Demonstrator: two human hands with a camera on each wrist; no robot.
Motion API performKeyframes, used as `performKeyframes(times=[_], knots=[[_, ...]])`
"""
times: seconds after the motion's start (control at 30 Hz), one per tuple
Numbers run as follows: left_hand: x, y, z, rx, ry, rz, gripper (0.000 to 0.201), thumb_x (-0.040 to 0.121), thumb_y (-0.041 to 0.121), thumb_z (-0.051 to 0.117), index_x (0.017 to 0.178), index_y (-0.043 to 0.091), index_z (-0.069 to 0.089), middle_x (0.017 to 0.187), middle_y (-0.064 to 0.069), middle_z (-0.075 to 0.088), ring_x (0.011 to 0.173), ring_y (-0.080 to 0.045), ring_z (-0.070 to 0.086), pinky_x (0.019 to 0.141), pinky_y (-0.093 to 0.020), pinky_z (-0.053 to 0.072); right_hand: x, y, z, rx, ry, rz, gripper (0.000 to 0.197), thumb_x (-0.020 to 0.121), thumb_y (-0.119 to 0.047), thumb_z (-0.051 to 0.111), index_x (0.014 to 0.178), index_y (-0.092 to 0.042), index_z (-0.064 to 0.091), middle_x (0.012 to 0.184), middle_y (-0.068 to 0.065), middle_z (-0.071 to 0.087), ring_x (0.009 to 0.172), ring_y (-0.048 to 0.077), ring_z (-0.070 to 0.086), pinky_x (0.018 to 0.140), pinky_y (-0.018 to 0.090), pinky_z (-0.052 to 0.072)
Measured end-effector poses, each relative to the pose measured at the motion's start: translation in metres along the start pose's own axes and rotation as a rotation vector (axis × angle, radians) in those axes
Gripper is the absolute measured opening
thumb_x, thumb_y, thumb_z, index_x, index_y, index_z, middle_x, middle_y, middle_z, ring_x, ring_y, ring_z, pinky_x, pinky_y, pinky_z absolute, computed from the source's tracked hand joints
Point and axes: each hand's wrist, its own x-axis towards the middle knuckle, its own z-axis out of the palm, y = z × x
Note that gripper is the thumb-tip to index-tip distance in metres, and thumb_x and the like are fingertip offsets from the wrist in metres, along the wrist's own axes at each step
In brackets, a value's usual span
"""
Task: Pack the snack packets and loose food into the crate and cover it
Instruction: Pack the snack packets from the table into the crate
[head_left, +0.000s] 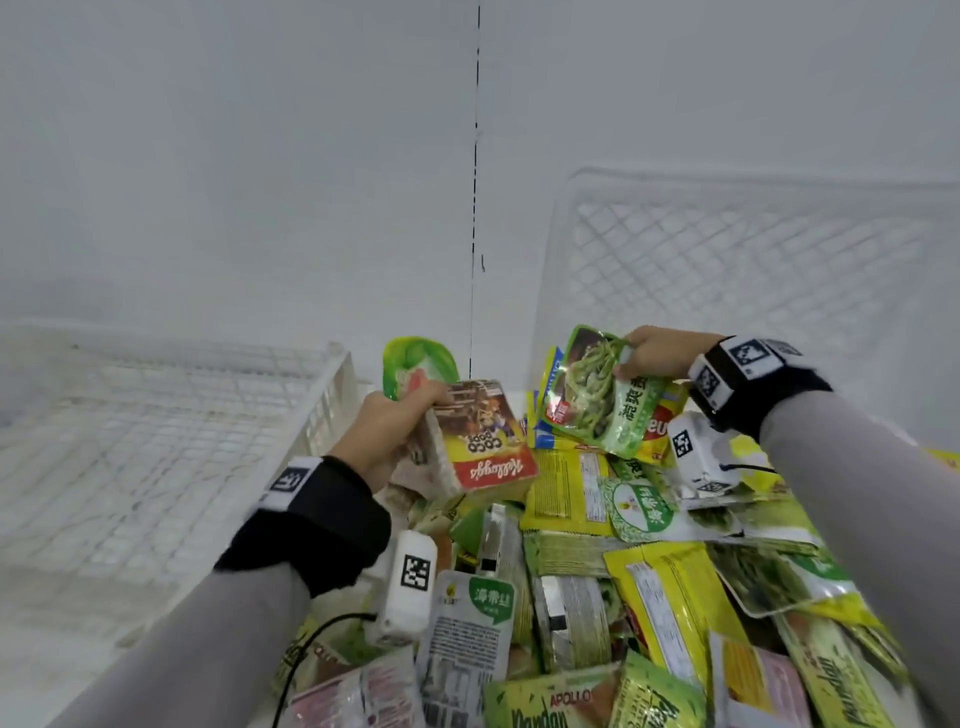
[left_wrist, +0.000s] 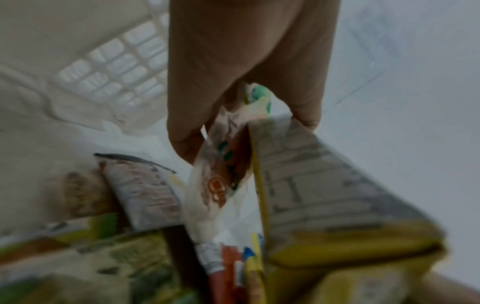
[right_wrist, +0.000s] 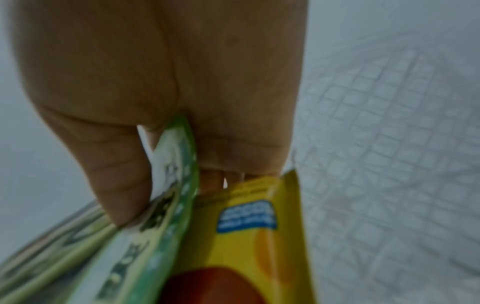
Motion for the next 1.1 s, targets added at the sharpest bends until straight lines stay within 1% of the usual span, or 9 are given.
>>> performKeyframes(times=[0.13, 0.23, 0.3, 0.53, 0.63, 0.73, 0.9, 1.0, 1.1], knots=[[0.023, -0.013, -0.003, 0.176, 0.059, -0.048, 0.024, 0.078, 0.024, 0.070, 0.085, 0.002, 0.063, 0.078, -0.012, 0.065, 0.054, -0.014, 0.056, 0.049, -0.020, 0.039, 0.007, 0.000, 0.016, -0.078, -0.093, -0.027, 0.027, 0.090, -0.024, 0.061, 0.111, -0.007, 0.059, 0.126, 0.015, 0.056, 0.108, 0.028, 0.054, 0.084, 0.031, 0.037], [0.027, -0.010, -0.008, 0.275, 0.009, -0.093, 0.041, 0.068, 0.033, 0.075, 0.091, 0.001, 0.066, 0.079, -0.011, 0.066, 0.046, -0.008, 0.057, 0.040, -0.016, 0.040, 0.006, -0.002, 0.024, -0.126, -0.149, -0.062, 0.032, 0.087, -0.030, 0.063, 0.114, -0.012, 0.064, 0.115, 0.011, 0.065, 0.105, 0.028, 0.059, 0.084, 0.035, 0.045], [0.028, -0.007, -0.011, 0.296, -0.065, -0.163, 0.048, 0.058, 0.037, 0.072, 0.093, 0.005, 0.065, 0.070, -0.008, 0.063, 0.045, -0.014, 0.053, 0.044, -0.019, 0.038, 0.006, -0.003, 0.026, -0.169, -0.136, -0.071, 0.036, 0.086, -0.035, 0.064, 0.114, -0.013, 0.065, 0.108, 0.010, 0.067, 0.102, 0.028, 0.061, 0.085, 0.037, 0.049], [0.028, -0.007, -0.006, 0.276, -0.179, -0.226, 0.033, 0.076, 0.022, 0.071, 0.103, 0.006, 0.062, 0.088, -0.016, 0.069, 0.067, -0.025, 0.061, 0.057, -0.026, 0.044, 0.001, -0.005, 0.037, -0.124, -0.241, -0.103, 0.035, 0.083, -0.041, 0.068, 0.102, -0.015, 0.054, 0.108, 0.007, 0.062, 0.095, 0.024, 0.062, 0.077, 0.031, 0.049], [0.026, -0.007, -0.005, 0.251, -0.169, -0.245, 0.022, 0.081, 0.018, 0.066, 0.097, 0.005, 0.061, 0.077, -0.015, 0.071, 0.058, -0.024, 0.065, 0.051, -0.023, 0.047, 0.001, -0.003, 0.042, -0.112, -0.258, -0.116, 0.039, 0.079, -0.042, 0.071, 0.096, -0.018, 0.046, 0.100, 0.004, 0.058, 0.087, 0.022, 0.058, 0.077, 0.032, 0.047], [0.022, -0.004, -0.003, 0.234, -0.167, -0.212, 0.015, 0.084, 0.014, 0.063, 0.092, 0.004, 0.058, 0.066, -0.012, 0.069, 0.042, -0.017, 0.062, 0.036, -0.014, 0.039, 0.001, -0.005, 0.045, -0.130, -0.290, -0.092, 0.055, 0.070, -0.048, 0.077, 0.104, -0.019, 0.045, 0.108, 0.002, 0.057, 0.098, 0.023, 0.058, 0.085, 0.036, 0.048], [0.007, 0.006, 0.008, 0.288, -0.206, -0.074, 0.006, 0.087, 0.007, 0.058, 0.081, 0.005, 0.057, 0.049, -0.002, 0.065, 0.029, -0.008, 0.051, 0.031, -0.008, 0.032, 0.003, -0.011, 0.052, -0.293, -0.249, -0.056, 0.115, 0.050, -0.071, 0.076, 0.142, -0.021, 0.028, 0.139, 0.004, 0.040, 0.124, 0.025, 0.046, 0.101, 0.043, 0.041], [-0.001, 0.010, 0.013, 0.357, -0.200, 0.019, 0.007, 0.086, 0.008, 0.060, 0.079, 0.010, 0.057, 0.047, 0.003, 0.063, 0.029, -0.004, 0.050, 0.031, -0.007, 0.030, 0.002, -0.014, 0.053, -0.381, -0.254, -0.032, 0.109, 0.038, -0.082, 0.070, 0.126, -0.022, 0.046, 0.124, 0.002, 0.050, 0.107, 0.022, 0.054, 0.085, 0.036, 0.045], [-0.008, 0.015, 0.014, 0.438, -0.198, 0.087, 0.011, 0.084, 0.011, 0.063, 0.093, 0.007, 0.060, 0.069, -0.004, 0.068, 0.051, -0.010, 0.063, 0.037, -0.011, 0.038, -0.001, -0.020, 0.057, -0.365, -0.195, -0.065, 0.105, 0.036, -0.080, 0.072, 0.118, -0.022, 0.042, 0.113, 0.000, 0.050, 0.100, 0.020, 0.053, 0.079, 0.034, 0.043]])
